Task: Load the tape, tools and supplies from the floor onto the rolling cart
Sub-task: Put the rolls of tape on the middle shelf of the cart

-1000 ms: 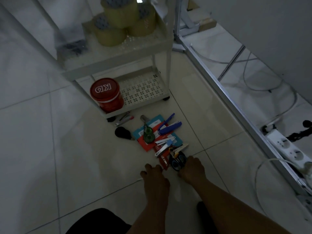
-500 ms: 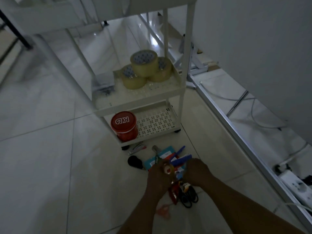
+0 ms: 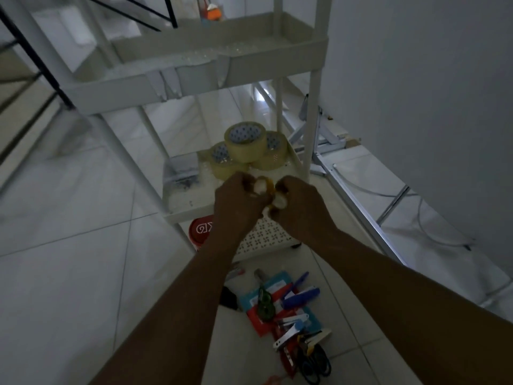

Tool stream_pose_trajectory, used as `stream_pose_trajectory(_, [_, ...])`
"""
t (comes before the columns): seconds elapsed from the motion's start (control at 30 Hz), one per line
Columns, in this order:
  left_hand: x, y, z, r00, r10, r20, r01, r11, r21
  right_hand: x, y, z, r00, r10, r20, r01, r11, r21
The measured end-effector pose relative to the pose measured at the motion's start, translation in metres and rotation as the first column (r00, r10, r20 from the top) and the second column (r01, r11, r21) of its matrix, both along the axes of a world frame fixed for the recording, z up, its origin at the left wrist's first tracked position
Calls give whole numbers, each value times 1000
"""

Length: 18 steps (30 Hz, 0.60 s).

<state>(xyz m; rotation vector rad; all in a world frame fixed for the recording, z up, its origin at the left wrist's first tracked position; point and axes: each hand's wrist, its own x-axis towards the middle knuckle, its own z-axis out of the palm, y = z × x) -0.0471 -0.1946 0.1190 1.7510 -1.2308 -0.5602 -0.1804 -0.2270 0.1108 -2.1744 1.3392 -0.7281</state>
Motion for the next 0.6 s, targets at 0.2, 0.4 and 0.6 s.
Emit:
stream_pose_trajectory(0.2, [8, -44, 20, 994, 11, 110, -16, 999, 37, 29, -48, 11, 995, -7, -104, -7, 991, -131])
stream_pose_trajectory(0.4, [9, -64, 10, 994, 87, 59, -95, 983, 159, 43, -78, 10, 990, 48, -131, -53, 998, -30])
stream_pose_trajectory(0.6, [5, -76, 7, 984, 94, -153, -56, 970, 235, 38, -87, 14, 986, 37, -161, -17, 992, 123])
